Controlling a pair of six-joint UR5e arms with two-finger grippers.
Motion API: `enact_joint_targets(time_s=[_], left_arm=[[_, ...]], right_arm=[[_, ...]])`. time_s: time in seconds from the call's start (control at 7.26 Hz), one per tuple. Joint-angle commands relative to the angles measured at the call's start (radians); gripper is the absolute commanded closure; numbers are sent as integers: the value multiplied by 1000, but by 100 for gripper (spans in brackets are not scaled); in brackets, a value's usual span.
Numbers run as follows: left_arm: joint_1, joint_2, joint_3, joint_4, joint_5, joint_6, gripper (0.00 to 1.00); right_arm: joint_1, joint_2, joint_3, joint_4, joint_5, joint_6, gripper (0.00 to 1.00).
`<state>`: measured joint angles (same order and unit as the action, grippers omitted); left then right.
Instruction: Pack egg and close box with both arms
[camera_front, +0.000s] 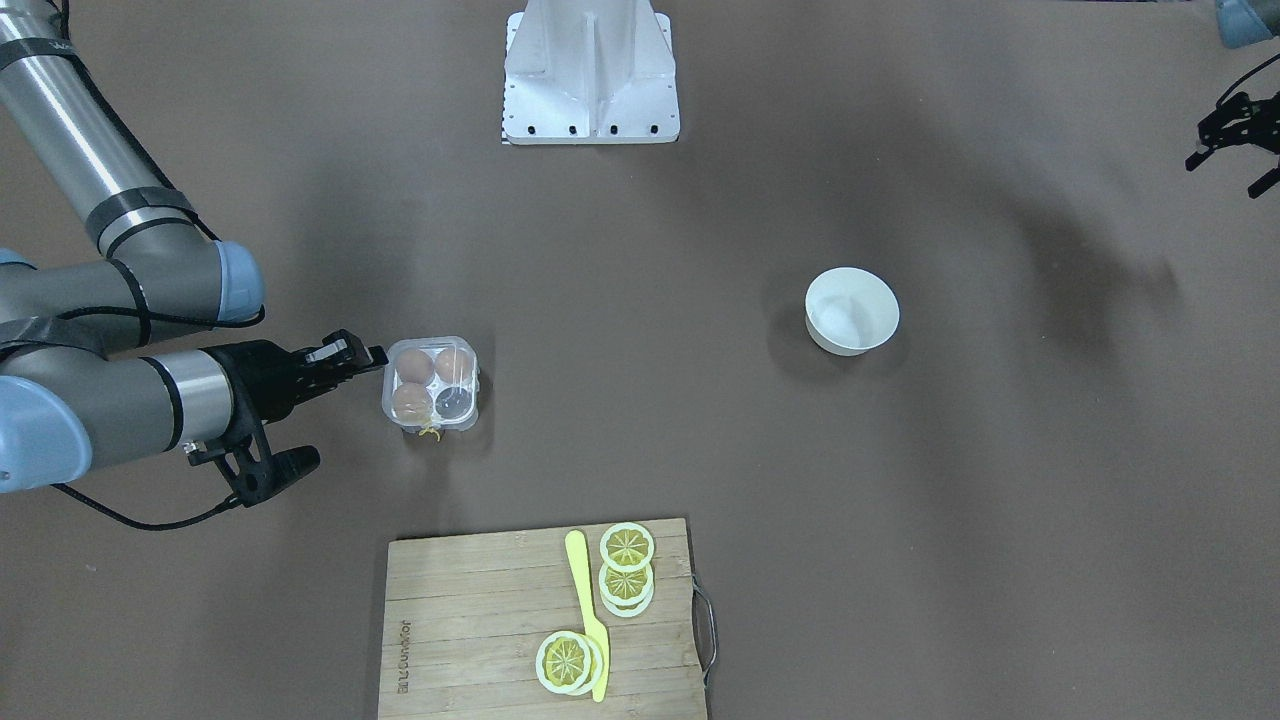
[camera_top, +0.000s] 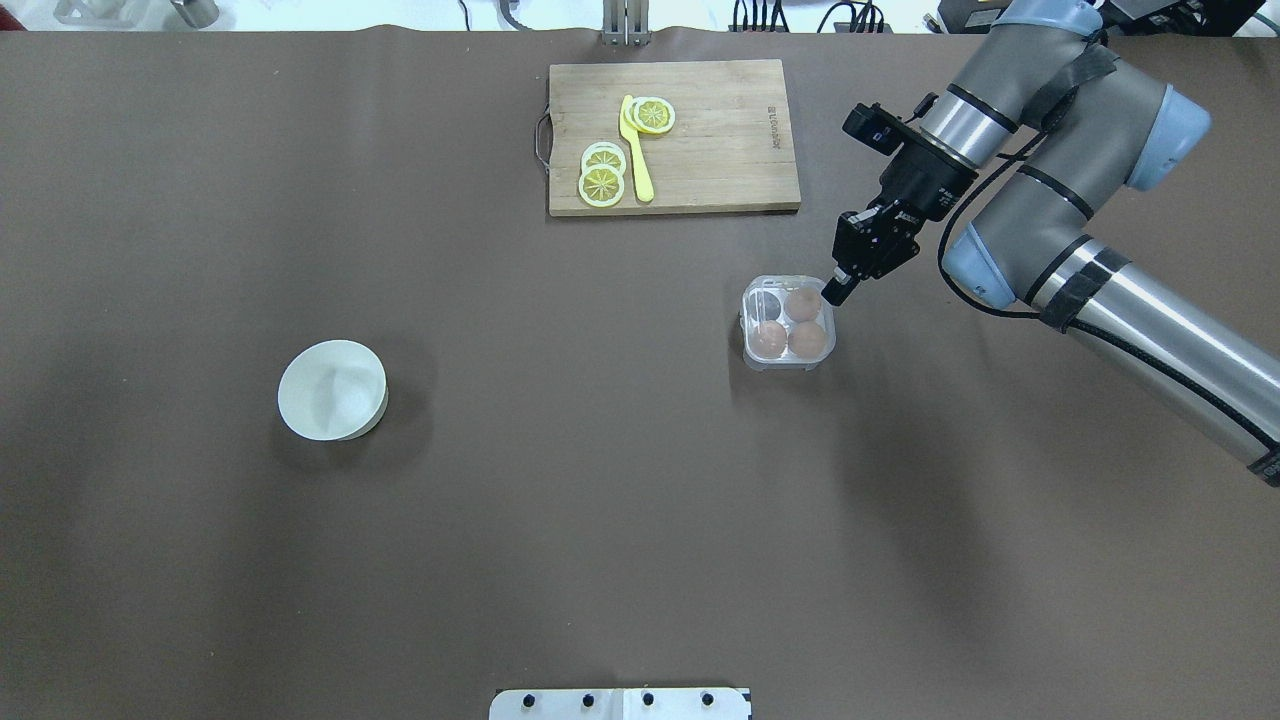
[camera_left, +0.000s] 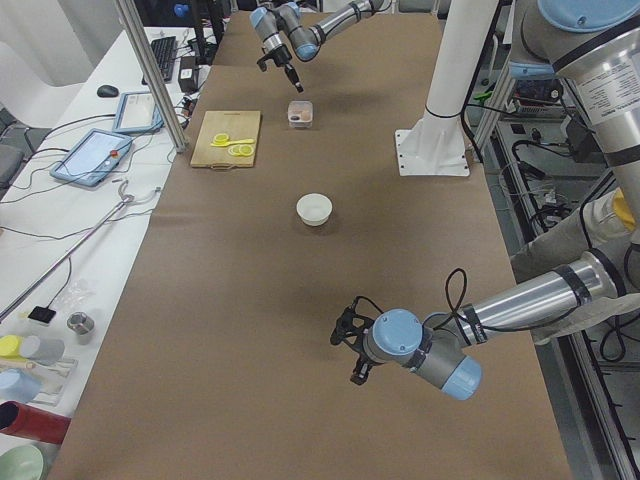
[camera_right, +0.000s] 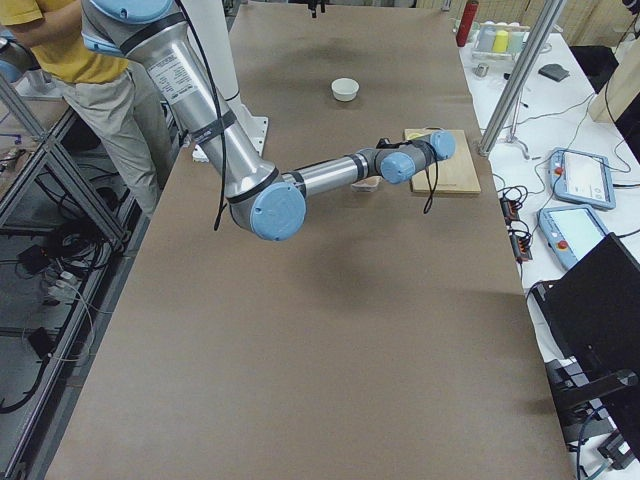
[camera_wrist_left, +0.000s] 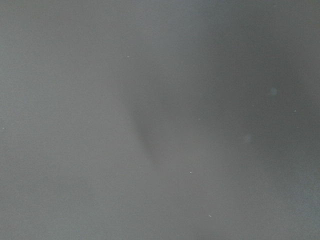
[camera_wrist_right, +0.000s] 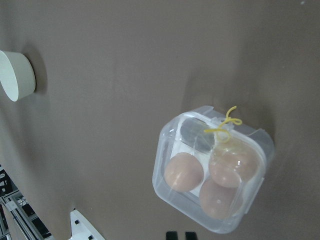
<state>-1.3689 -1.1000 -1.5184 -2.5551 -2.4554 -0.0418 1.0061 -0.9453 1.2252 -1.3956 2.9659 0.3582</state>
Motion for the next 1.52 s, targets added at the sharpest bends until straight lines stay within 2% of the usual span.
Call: enact_joint_targets(time_s=[0.0,0.14,0.41,0.55,0.83,1.1,1.24,1.38], left_arm=[[-13,-1,0,13,4,-1,2],[-16,-4,-3,45,4,-1,3],[-16,-9,-3,50,4,-3,3],[-16,-12,-11,85,4,-4,3],[-13,-37,-60,209,3,-3,2],[-27,-47,-139,342,3,-1,3],[-29,-58,-149,381,3,-1,3],[-32,-61,-149,388,4,-1,3]], right_arm=[[64,-4,2,4,-110,7,4],[84,-13,2,6,-184,5,0],[161,-90,7,7,-233,-14,0],[192,-119,7,4,-302,-46,0],[224,-150,-4,-8,-520,-132,0],[308,-194,-6,-11,-580,-181,0],[336,-220,-6,-11,-641,-229,0],[370,-251,-3,-11,-662,-263,0]])
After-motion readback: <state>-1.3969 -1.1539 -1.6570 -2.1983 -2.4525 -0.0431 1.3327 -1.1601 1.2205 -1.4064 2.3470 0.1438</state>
